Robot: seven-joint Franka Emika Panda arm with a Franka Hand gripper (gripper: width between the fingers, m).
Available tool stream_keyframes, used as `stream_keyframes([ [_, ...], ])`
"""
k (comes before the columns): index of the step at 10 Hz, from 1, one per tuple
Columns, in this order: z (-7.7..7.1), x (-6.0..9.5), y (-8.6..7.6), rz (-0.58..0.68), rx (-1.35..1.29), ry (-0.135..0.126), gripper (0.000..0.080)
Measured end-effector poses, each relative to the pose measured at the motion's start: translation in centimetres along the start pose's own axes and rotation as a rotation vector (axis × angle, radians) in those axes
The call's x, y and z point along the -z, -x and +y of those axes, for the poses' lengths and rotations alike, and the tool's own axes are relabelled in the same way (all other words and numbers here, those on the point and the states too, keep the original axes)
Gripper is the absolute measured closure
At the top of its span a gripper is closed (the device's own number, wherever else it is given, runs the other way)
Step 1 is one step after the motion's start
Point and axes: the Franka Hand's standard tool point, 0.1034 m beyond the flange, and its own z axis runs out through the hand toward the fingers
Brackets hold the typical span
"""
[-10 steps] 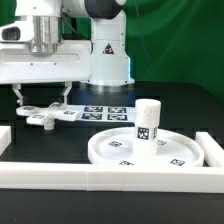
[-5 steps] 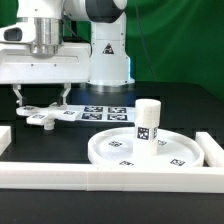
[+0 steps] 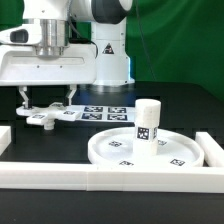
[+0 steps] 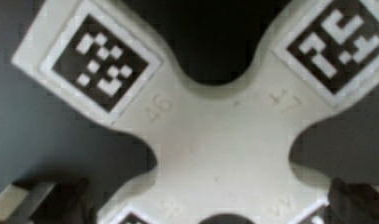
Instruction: Assemble round table
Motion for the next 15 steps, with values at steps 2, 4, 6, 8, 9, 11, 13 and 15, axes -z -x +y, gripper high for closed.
stream_keyframes([
  [2, 0.0, -0.3, 0.4, -0.007, -0.005, -0.004, 0.015],
  [4, -0.3, -0.5, 0.4, -0.01, -0.002, -0.006, 0.015],
  [6, -0.3, -0.6, 0.5, -0.012, -0.003, -0.008, 0.015],
  [8, -0.3, -0.8, 0.6, -0.017, -0.003, -0.011, 0.015],
  [9, -0.3, -0.9, 0.7, -0.018, -0.004, -0.012, 0.015],
  [11, -0.4, -1.2, 0.9, -0.023, -0.004, -0.015, 0.015],
  [13, -0.6, -1.6, 1.1, -0.03, -0.004, -0.018, 0.015],
  [15, -0.6, -1.7, 1.2, -0.032, -0.004, -0.019, 0.015],
])
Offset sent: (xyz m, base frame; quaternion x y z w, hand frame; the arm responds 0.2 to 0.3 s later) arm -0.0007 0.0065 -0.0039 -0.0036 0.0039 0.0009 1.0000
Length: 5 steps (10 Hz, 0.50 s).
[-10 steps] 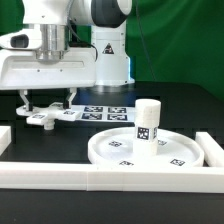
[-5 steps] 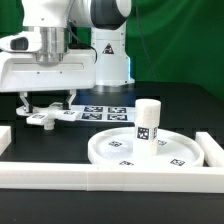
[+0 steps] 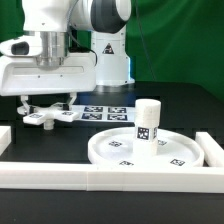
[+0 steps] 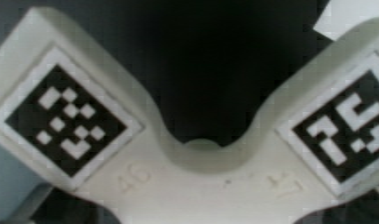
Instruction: Assemble round table
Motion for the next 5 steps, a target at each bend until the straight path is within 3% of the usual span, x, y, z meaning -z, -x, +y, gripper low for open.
stream_keyframes([
  [1, 0.01, 0.0, 0.0, 0.0, 0.0, 0.0, 0.0278],
  [2, 0.06, 0.05, -0.04, 0.001, 0.0, 0.001, 0.0358],
  [5, 0.03, 0.4, -0.36, 0.006, -0.003, 0.001, 0.0358],
])
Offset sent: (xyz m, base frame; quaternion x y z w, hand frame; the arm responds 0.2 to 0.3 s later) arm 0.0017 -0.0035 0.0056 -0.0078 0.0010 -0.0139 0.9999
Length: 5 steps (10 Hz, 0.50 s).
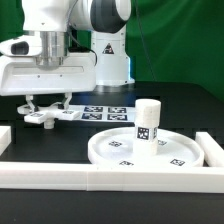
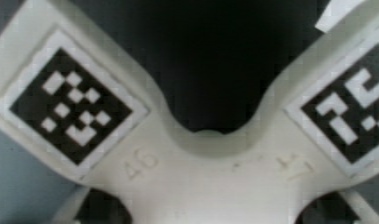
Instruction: Assemble round table
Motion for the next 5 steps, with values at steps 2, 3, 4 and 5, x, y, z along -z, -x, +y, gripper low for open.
stream_keyframes([
  [2, -1.3, 1.7, -2.2, 0.023, -0.058, -0.004, 0.0357],
  [3, -2.8, 2.9, -3.9, 0.034, -0.087, -0.012, 0.0357],
  [4, -4.5, 4.0, -5.7, 0.043, -0.138, -0.022, 0.0357],
  [5, -6.5, 5.3, -7.8, 0.05, -0.174, -0.036, 0.0357],
])
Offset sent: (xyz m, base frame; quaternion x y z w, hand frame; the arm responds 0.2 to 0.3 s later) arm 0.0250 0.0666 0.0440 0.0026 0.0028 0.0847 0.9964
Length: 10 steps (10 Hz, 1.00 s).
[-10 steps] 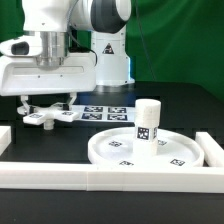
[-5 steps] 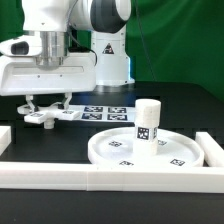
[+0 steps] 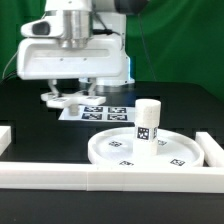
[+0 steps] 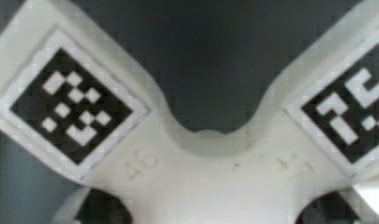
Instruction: Assemble round table
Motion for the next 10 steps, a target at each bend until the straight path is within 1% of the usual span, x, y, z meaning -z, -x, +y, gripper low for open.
stream_keyframes([
  [1, -1.8, 1.4, -1.9, 0.007, -0.071, -0.016, 0.0357],
  [2, -3.9, 3.1, -4.6, 0.016, -0.133, -0.023, 0.0357],
  [3, -5.7, 4.6, -7.3, 0.004, -0.178, -0.028, 0.0357],
  [4, -6.7, 6.1, -10.0, -0.001, -0.21, -0.033, 0.0357],
  [5, -6.7, 6.4, -11.3, 0.008, -0.205, -0.034, 0.0357],
  [6, -6.5, 6.0, -10.7, 0.006, -0.207, -0.031, 0.0357],
  [10, -6.6, 5.8, -10.5, 0.0, -0.203, -0.031, 0.0357],
])
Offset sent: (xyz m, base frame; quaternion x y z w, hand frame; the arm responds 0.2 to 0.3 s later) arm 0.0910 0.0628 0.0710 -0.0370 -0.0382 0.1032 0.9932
